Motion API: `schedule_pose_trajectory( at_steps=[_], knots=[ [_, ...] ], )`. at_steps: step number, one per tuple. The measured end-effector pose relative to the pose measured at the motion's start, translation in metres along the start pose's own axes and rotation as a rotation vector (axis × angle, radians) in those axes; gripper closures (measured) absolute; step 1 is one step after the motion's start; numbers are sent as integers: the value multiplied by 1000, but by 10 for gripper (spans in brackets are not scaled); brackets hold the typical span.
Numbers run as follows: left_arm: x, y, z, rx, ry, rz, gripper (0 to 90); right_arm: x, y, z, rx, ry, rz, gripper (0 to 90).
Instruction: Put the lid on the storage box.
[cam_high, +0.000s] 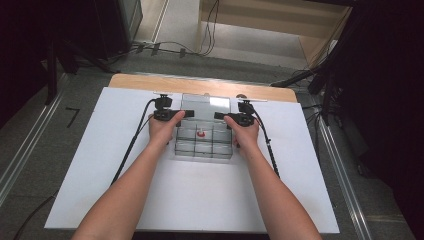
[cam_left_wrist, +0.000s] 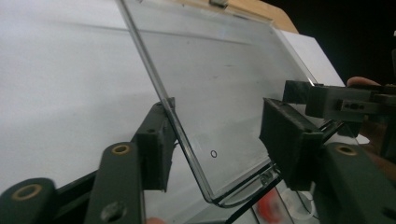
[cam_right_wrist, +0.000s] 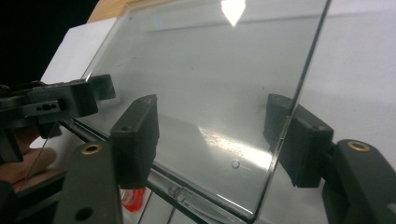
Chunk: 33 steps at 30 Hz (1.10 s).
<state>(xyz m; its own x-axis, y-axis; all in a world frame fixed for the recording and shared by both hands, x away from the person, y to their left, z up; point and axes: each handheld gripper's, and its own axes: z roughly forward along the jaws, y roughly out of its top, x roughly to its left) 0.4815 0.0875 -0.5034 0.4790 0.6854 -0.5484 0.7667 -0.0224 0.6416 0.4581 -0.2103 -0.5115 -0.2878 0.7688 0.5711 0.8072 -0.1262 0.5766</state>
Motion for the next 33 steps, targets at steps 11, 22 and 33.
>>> schedule_pose_trajectory(
  at_steps=[11,22,33],
  knots=[
    [-4,5,-13,-51,-6,79,625,6,4,-17,-67,-23,-131,527],
    [-9,5,-20,-40,-12,169,640,9,-1,-28,-85,-26,-249,582],
    [-16,4,-20,-49,-21,204,528,12,-5,-33,-107,-43,-371,599]
  ],
)
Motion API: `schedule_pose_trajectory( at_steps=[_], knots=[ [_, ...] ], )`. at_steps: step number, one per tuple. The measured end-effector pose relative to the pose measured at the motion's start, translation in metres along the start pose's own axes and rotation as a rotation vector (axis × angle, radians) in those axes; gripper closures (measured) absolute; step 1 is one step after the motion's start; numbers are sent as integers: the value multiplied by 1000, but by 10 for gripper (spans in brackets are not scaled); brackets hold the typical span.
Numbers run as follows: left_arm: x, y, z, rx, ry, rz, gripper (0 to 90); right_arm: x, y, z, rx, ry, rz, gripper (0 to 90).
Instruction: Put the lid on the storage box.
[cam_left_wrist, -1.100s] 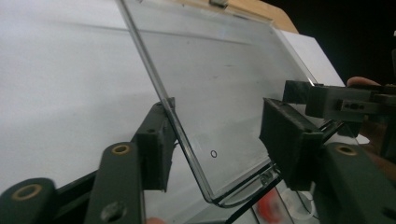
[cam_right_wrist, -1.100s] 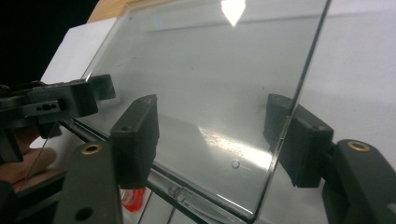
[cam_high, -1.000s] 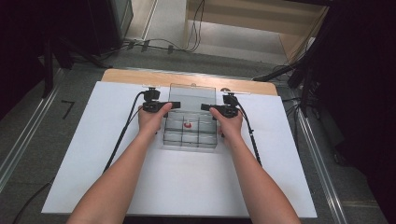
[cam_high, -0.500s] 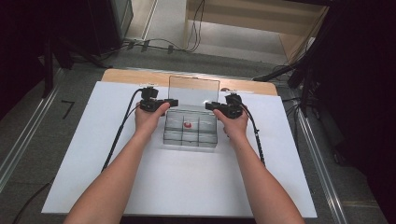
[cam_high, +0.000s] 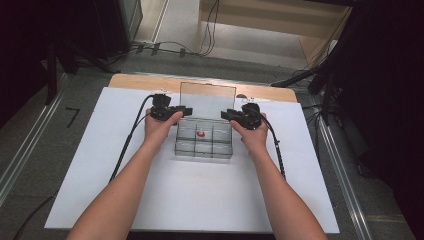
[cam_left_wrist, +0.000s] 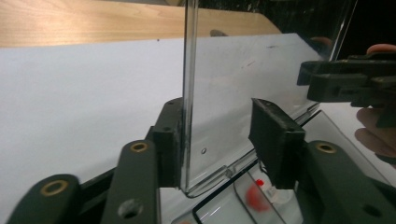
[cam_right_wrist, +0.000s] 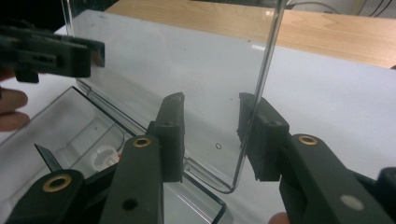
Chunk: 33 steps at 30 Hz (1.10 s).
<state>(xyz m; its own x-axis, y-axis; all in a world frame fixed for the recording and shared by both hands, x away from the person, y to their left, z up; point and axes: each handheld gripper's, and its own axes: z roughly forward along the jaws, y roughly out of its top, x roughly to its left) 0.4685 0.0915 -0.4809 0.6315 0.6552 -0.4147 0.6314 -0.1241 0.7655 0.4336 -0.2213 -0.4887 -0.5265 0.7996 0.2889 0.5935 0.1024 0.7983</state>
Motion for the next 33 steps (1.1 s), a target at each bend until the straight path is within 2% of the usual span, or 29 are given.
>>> schedule_pose_trajectory(
  at_steps=[5,9,14,16,20,23,30,33],
  knots=[
    [0,2,-2,-29,-20,6,497,2,-2,-2,-9,-5,-58,608],
    [-3,7,-9,-72,-28,26,484,3,-1,-4,-9,-8,-86,611],
    [-5,10,-17,-89,-47,56,489,6,0,-3,-9,-10,-108,606],
    [-6,11,-19,-85,-50,71,500,8,1,-3,-14,-12,-100,580],
    [-9,12,-23,-80,-59,85,506,9,7,-9,-55,4,-43,459],
    [-12,12,-26,-78,-70,94,506,12,13,-18,-75,5,-39,414],
    [-17,12,-31,-70,-84,117,487,17,21,-42,-91,2,-35,407],
    [-20,10,-34,-71,-92,120,471,20,22,-49,-102,15,-43,427]
  ],
)
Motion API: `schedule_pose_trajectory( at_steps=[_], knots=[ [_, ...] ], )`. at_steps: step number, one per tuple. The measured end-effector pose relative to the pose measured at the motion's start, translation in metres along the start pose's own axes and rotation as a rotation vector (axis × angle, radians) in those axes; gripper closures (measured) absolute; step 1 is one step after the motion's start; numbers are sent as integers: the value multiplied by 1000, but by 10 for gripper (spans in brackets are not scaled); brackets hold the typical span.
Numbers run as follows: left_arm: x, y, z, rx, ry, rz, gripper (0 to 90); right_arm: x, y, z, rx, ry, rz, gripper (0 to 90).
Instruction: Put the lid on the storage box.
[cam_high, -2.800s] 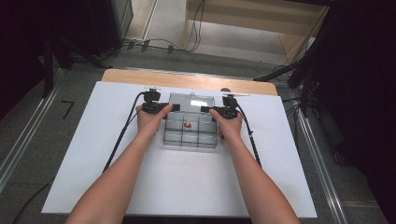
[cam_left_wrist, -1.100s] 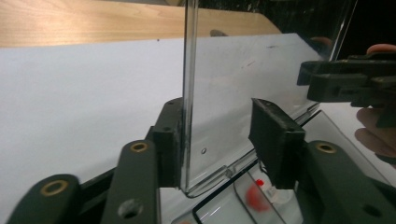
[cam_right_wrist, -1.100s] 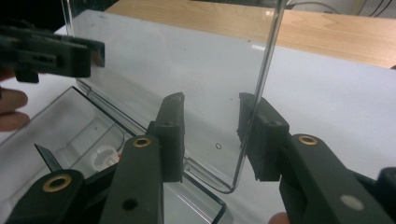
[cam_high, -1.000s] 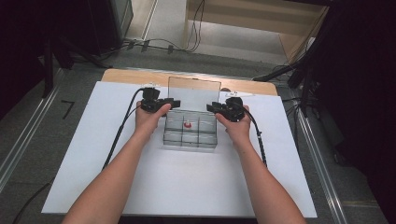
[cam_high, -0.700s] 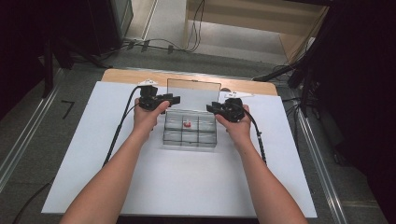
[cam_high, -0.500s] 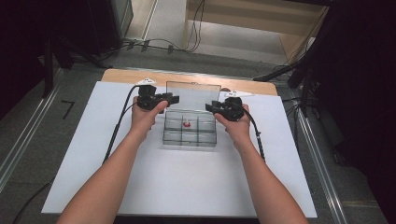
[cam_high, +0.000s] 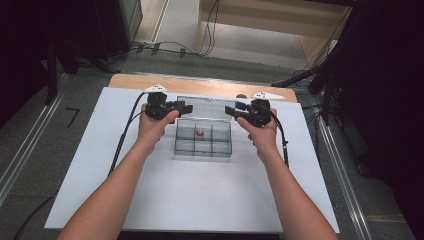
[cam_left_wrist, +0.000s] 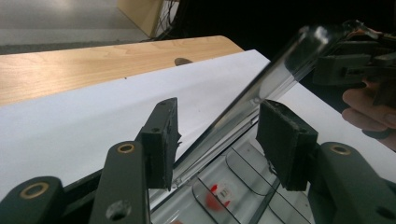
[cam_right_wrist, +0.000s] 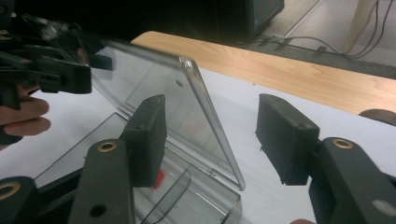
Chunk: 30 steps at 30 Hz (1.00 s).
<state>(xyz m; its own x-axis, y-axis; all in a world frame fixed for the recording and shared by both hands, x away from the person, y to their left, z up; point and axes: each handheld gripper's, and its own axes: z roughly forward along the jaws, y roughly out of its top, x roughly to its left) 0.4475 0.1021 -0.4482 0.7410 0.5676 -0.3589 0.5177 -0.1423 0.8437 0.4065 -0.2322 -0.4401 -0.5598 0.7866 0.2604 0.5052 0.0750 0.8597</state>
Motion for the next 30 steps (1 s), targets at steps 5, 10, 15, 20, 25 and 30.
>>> schedule_pose_trajectory(
  at_steps=[5,10,15,20,25,30],
  knots=[
    [-5,-1,-6,-2,-5,-3,432,8,-1,-8,-4,21,-6,502],
    [-10,-2,-14,2,-4,4,433,12,-6,-13,-2,34,-5,528],
    [-14,-4,-22,-6,-2,4,433,14,-11,-20,-12,30,2,497],
    [-17,-7,-26,1,2,29,441,16,-18,-30,-8,-12,-4,406],
    [-19,-9,-28,-4,2,34,444,17,-31,-41,-11,-20,0,490],
    [-21,-10,-31,-11,5,34,444,21,-42,-44,11,-1,6,700]
  ],
)
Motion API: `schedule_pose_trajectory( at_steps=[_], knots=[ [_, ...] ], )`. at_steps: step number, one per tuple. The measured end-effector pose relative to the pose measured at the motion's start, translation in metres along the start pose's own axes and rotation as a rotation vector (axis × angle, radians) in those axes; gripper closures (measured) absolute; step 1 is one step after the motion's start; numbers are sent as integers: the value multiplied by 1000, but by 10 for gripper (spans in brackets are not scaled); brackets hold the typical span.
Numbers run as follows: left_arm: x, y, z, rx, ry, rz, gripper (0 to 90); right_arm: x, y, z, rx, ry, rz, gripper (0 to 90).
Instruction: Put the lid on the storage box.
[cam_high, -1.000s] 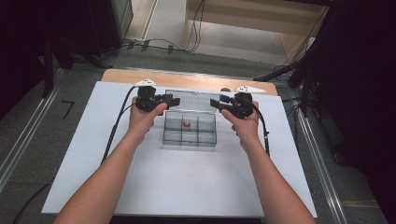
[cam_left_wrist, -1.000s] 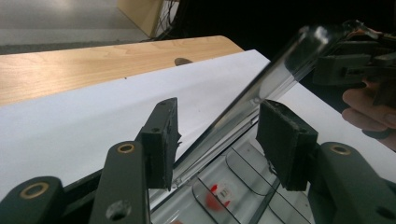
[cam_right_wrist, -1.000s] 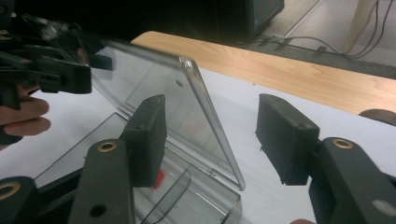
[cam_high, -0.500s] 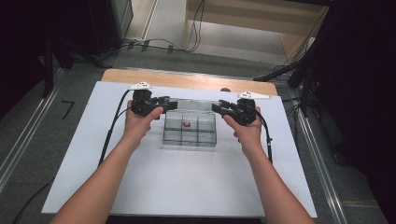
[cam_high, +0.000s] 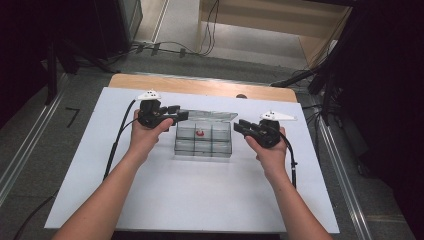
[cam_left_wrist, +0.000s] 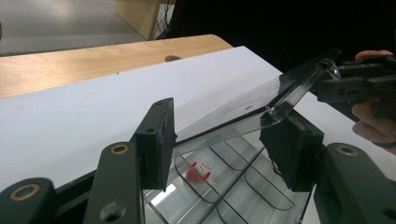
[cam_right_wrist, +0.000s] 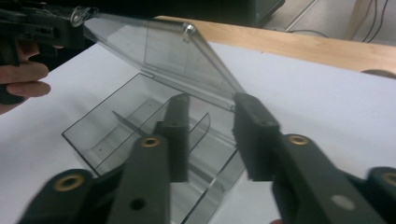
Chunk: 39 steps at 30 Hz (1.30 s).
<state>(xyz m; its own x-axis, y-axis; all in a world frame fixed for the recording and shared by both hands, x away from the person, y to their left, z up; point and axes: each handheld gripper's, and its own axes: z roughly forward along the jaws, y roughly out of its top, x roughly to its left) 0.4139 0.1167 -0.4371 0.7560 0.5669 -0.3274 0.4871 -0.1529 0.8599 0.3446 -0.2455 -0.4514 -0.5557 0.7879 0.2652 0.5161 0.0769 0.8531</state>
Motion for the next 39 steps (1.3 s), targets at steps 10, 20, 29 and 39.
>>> schedule_pose_trajectory(
  at_steps=[10,20,29,39],
  knots=[
    [-5,-3,-7,-7,4,18,440,8,4,2,-2,49,17,878],
    [-9,-9,-16,-12,1,14,419,12,9,-3,-19,50,3,879],
    [-26,-24,-38,-24,3,52,521,13,4,-4,-24,63,-6,878],
    [-27,-38,-37,28,-24,20,878,16,-6,-6,-19,72,-12,879]
  ],
)
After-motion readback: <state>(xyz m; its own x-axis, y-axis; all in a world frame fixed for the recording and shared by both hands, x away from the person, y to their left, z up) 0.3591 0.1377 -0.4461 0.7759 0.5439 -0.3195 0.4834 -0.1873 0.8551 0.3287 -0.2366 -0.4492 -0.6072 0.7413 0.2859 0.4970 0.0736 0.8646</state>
